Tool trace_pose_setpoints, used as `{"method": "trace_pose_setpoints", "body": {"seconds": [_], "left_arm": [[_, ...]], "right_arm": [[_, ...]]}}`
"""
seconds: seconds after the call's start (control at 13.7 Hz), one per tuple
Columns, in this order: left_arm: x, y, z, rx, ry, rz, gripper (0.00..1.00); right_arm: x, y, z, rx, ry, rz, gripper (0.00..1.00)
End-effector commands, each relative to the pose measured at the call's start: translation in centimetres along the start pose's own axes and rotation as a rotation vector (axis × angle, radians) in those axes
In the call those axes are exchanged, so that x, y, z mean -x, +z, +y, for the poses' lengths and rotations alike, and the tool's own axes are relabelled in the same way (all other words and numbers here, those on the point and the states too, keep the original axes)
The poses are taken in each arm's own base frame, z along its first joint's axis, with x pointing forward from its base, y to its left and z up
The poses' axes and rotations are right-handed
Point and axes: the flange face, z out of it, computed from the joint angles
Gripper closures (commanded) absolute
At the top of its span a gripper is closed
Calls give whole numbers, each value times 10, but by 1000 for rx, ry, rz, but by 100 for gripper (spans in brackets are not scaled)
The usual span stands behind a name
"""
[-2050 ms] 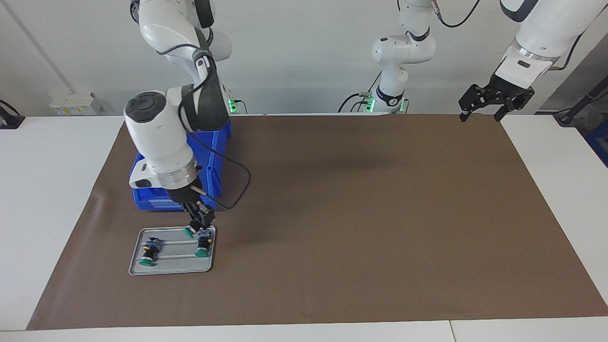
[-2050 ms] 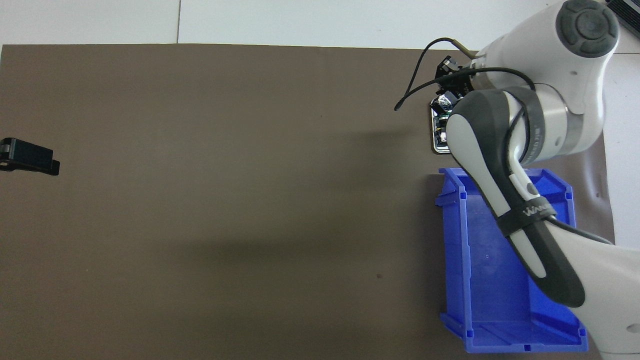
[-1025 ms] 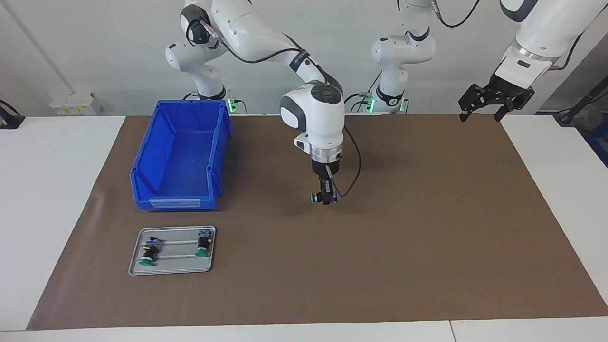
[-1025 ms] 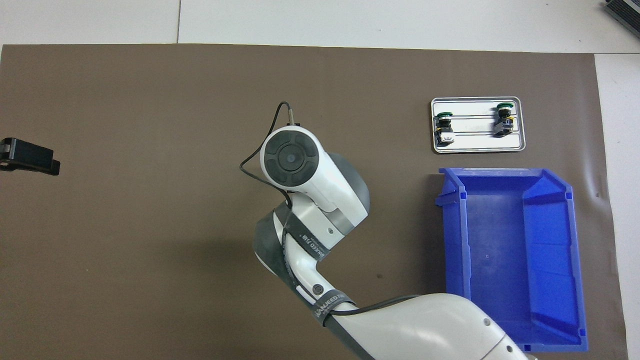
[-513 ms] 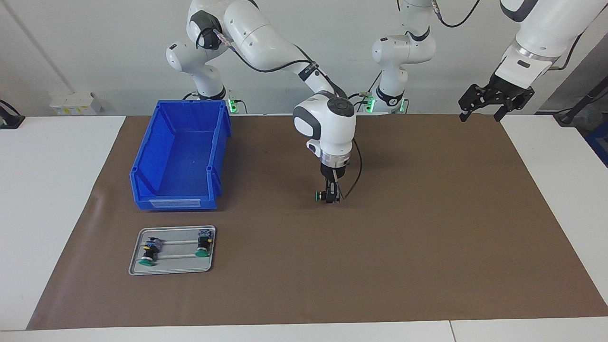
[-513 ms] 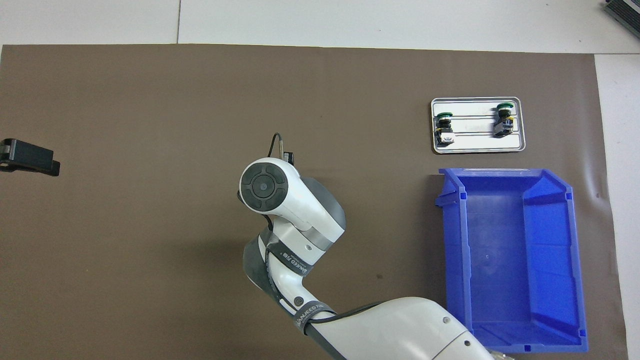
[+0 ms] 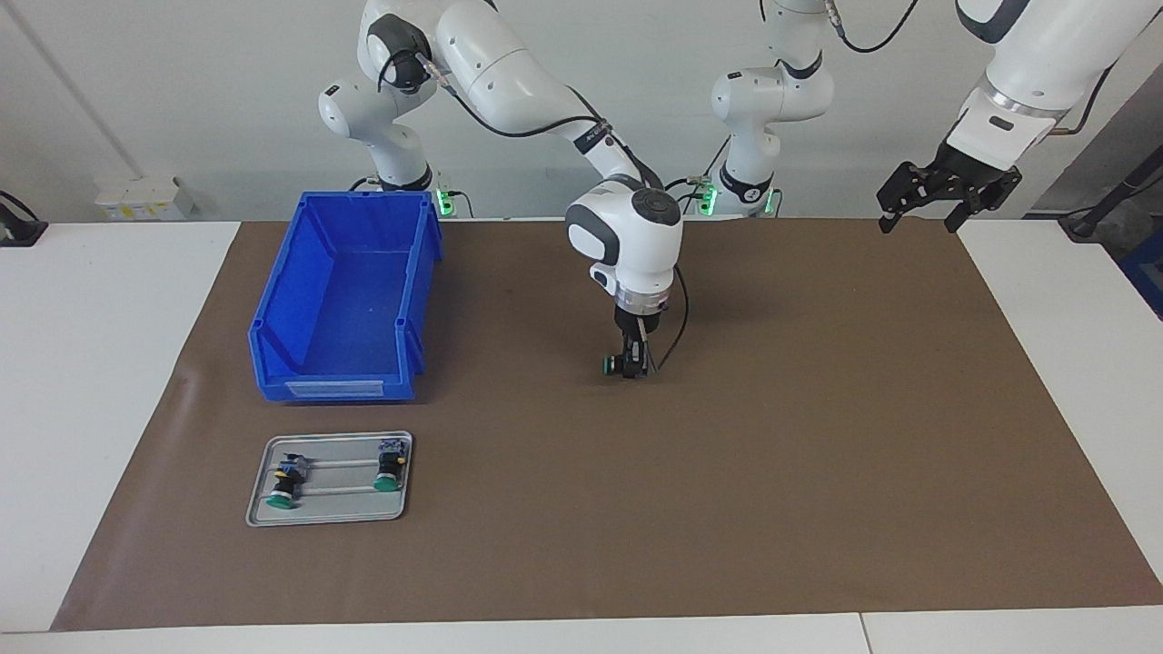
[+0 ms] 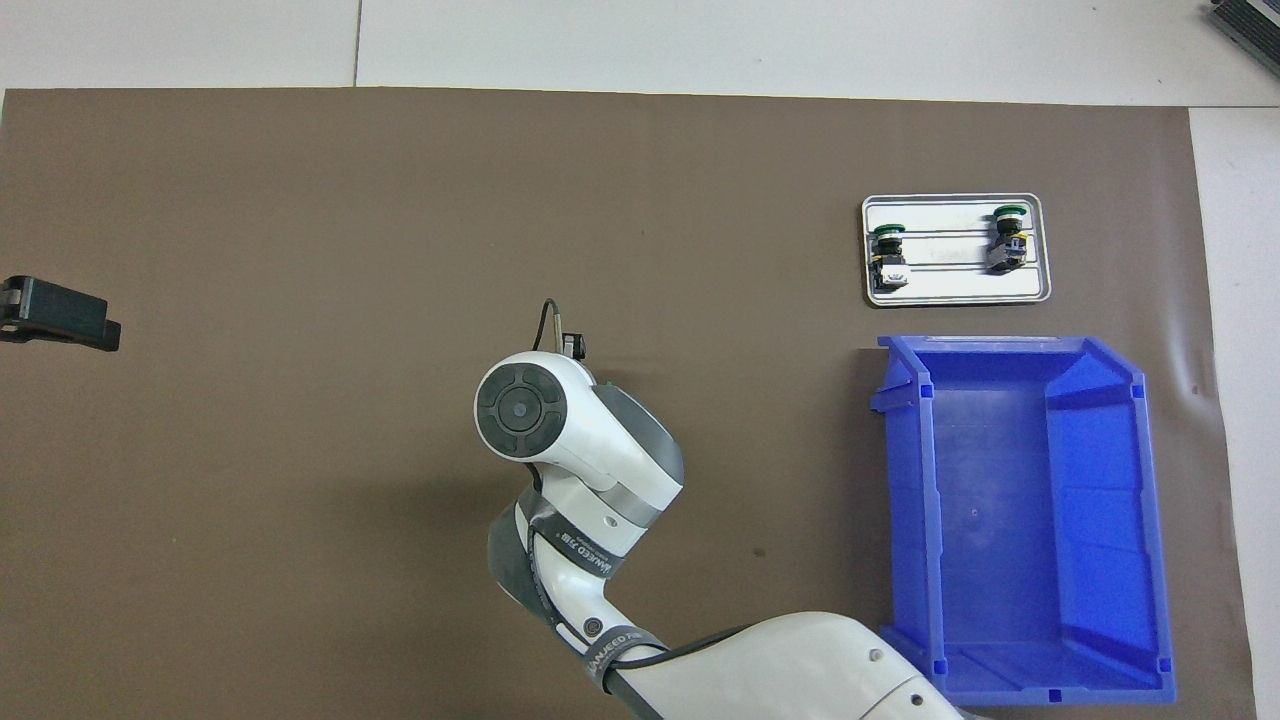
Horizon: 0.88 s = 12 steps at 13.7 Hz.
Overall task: Place and press button with both arms
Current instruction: 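Carry the green button with the right gripper to the table center, then release the button and withdraw the right gripper while the left gripper approaches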
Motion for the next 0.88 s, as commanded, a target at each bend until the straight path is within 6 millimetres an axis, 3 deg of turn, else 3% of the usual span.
{"method": "trace_pose_setpoints", "body": {"seconds": [0.0, 0.15, 0.29, 0.37, 0.59, 0.81], "left_arm": [[5, 2, -1, -15, -9, -9, 0], [4, 1, 10, -16, 18, -2, 0], [4, 3, 14, -17, 11, -4, 0], [2, 1, 19, -18, 38, 16, 0], [-8, 9, 53, -1, 120, 125, 0], [-2, 34, 84, -2, 388, 153, 0]], "right_arm": [[-6, -13, 3, -47, -53, 17, 0], [-23, -56, -17, -94, -139, -10, 0], [-73, -110, -54, -127, -233, -25, 0], [-87, -127, -61, -126, -302, -17, 0], [-161, -161, -97, -89, -516, 38, 0], [-250, -193, -133, -75, -712, -1, 0]]}}
